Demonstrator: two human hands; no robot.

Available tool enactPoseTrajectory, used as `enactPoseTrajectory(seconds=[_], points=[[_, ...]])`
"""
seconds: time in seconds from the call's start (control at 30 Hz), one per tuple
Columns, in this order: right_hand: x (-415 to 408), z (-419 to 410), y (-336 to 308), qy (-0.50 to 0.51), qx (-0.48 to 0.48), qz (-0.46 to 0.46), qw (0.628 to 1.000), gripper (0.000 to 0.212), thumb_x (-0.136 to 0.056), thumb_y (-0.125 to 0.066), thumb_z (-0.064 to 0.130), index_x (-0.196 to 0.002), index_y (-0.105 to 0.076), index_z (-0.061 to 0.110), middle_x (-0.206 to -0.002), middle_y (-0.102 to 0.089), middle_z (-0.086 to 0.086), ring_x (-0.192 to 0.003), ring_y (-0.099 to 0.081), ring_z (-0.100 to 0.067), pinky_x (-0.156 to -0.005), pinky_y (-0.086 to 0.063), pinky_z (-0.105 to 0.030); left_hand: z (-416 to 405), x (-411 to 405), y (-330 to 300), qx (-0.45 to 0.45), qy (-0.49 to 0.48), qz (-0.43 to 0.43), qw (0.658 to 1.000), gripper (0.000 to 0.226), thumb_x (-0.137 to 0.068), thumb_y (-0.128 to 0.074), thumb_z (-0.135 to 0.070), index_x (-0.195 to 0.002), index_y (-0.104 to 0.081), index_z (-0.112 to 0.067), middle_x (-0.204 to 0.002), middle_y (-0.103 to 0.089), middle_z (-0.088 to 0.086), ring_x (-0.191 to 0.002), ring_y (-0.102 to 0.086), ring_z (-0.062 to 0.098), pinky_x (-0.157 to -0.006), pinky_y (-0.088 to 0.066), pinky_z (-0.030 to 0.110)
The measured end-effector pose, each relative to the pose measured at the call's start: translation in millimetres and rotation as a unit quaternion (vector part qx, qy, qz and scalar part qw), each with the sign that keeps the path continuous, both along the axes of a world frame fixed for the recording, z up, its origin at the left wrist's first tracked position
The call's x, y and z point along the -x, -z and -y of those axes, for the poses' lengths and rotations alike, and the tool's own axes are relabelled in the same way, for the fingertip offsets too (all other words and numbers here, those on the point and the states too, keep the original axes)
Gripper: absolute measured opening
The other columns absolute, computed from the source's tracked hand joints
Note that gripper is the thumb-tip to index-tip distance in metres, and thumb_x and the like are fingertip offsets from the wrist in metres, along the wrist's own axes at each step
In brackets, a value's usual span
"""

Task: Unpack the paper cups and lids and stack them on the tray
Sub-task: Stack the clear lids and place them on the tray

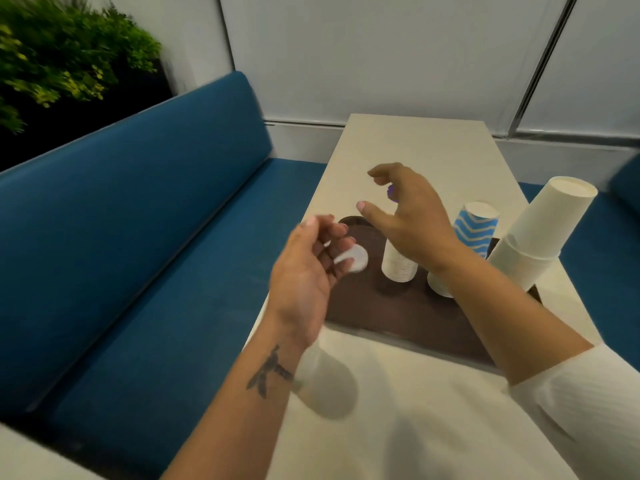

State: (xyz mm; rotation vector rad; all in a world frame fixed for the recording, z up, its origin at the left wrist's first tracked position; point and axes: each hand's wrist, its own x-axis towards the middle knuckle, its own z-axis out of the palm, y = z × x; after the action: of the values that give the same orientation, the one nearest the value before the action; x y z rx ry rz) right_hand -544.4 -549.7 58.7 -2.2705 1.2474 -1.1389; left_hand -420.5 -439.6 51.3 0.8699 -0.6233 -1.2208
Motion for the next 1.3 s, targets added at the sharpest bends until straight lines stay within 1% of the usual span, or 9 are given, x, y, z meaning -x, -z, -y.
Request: enactPoseTrajectory(seconds=[0.17, 0.33, 0.5, 0.67, 0.8, 0.9, 1.07, 1.23, 1.3], points=[[-28, -39, 19, -0.106, -0.099, -0.005, 0.989, 0.046, -0.085, -0.068, 0.032, -0.127, -0.051, 0.024, -0.121, -0.053, 0.010, -0.100, -0.048, -0.003, -0.080, -0.038, -0.012, -32, -46, 8, 0.007, -0.159, 0.046, 0.986, 0.028, -0.103, -0.034, -0.029, -0.088, -0.058, -0.023, -0.076, -0.064, -0.011, -0.076, -0.061, 0.009, -0.074, -0.046, 0.027], [-49, -60, 45, -0.174, -0.164, -0.063, 0.969, 0.053, -0.082, -0.070, 0.038, -0.130, -0.049, 0.034, -0.135, -0.044, 0.010, -0.114, -0.042, -0.002, -0.100, -0.035, -0.024, -53, -75, 60, -0.096, -0.250, 0.057, 0.962, 0.029, -0.097, -0.036, -0.005, -0.095, -0.058, -0.024, -0.090, -0.065, -0.008, -0.092, -0.061, 0.012, -0.076, -0.046, 0.026], [-71, -68, 59, -0.213, -0.200, -0.241, 0.926, 0.096, -0.066, -0.080, 0.043, -0.145, -0.026, 0.039, -0.152, -0.023, 0.005, -0.136, -0.026, -0.018, -0.107, -0.037, -0.038, -68, -80, 107, -0.167, -0.135, 0.228, 0.950, 0.055, -0.084, -0.040, 0.015, -0.113, -0.045, -0.032, -0.130, -0.052, -0.011, -0.129, -0.043, 0.008, -0.089, -0.038, 0.023], [-90, -70, 71, -0.203, -0.167, -0.371, 0.891, 0.115, -0.061, -0.085, 0.044, -0.149, -0.011, 0.036, -0.152, -0.023, 0.001, -0.135, -0.027, -0.026, -0.100, -0.043, -0.045, -74, -77, 119, -0.191, -0.049, 0.313, 0.929, 0.078, -0.080, -0.049, 0.014, -0.140, -0.022, -0.029, -0.148, -0.032, -0.014, -0.124, -0.034, -0.005, -0.072, -0.039, 0.004], [-95, -70, 78, -0.203, -0.159, -0.394, 0.882, 0.116, -0.061, -0.086, 0.040, -0.149, -0.011, 0.035, -0.146, -0.031, -0.001, -0.130, -0.033, -0.027, -0.095, -0.047, -0.042, -71, -79, 120, -0.199, -0.018, 0.311, 0.929, 0.090, -0.080, -0.050, 0.015, -0.146, -0.011, -0.032, -0.151, -0.028, -0.017, -0.101, -0.037, -0.023, -0.061, -0.042, 0.000], [-96, -71, 82, -0.207, -0.158, -0.391, 0.883, 0.111, -0.062, -0.086, 0.035, -0.148, -0.015, 0.035, -0.139, -0.036, 0.000, -0.124, -0.040, -0.025, -0.089, -0.048, -0.037, -70, -80, 120, -0.209, 0.018, 0.328, 0.921, 0.098, -0.081, -0.055, 0.011, -0.148, -0.002, -0.037, -0.151, -0.024, -0.020, -0.096, -0.044, -0.020, -0.061, -0.045, 0.003], [-95, -71, 83, -0.211, -0.164, -0.374, 0.888, 0.104, -0.063, -0.085, 0.029, -0.146, -0.022, 0.032, -0.134, -0.040, -0.001, -0.117, -0.045, -0.024, -0.087, -0.050, -0.034, -67, -81, 123, -0.226, 0.054, 0.379, 0.896, 0.117, -0.077, -0.070, 0.001, -0.145, 0.014, -0.044, -0.151, -0.022, -0.022, -0.117, -0.040, 0.005, -0.063, -0.040, 0.002], [-94, -70, 78, -0.214, -0.171, -0.361, 0.891, 0.104, -0.063, -0.085, 0.026, -0.145, -0.023, 0.032, -0.133, -0.040, -0.001, -0.116, -0.045, -0.024, -0.086, -0.050, -0.032, -64, -83, 124, -0.221, 0.061, 0.398, 0.888, 0.123, -0.075, -0.076, -0.003, -0.144, 0.018, -0.045, -0.153, -0.022, -0.020, -0.124, -0.032, 0.006, -0.079, -0.036, 0.008], [-93, -69, 75, -0.213, -0.174, -0.354, 0.894, 0.104, -0.062, -0.085, 0.025, -0.145, -0.023, 0.032, -0.131, -0.041, -0.001, -0.115, -0.046, -0.024, -0.085, -0.050, -0.032, -63, -84, 124, -0.219, 0.067, 0.398, 0.888, 0.123, -0.076, -0.074, -0.003, -0.144, 0.019, -0.045, -0.154, -0.021, -0.020, -0.120, -0.034, 0.004, -0.070, -0.039, 0.004]])
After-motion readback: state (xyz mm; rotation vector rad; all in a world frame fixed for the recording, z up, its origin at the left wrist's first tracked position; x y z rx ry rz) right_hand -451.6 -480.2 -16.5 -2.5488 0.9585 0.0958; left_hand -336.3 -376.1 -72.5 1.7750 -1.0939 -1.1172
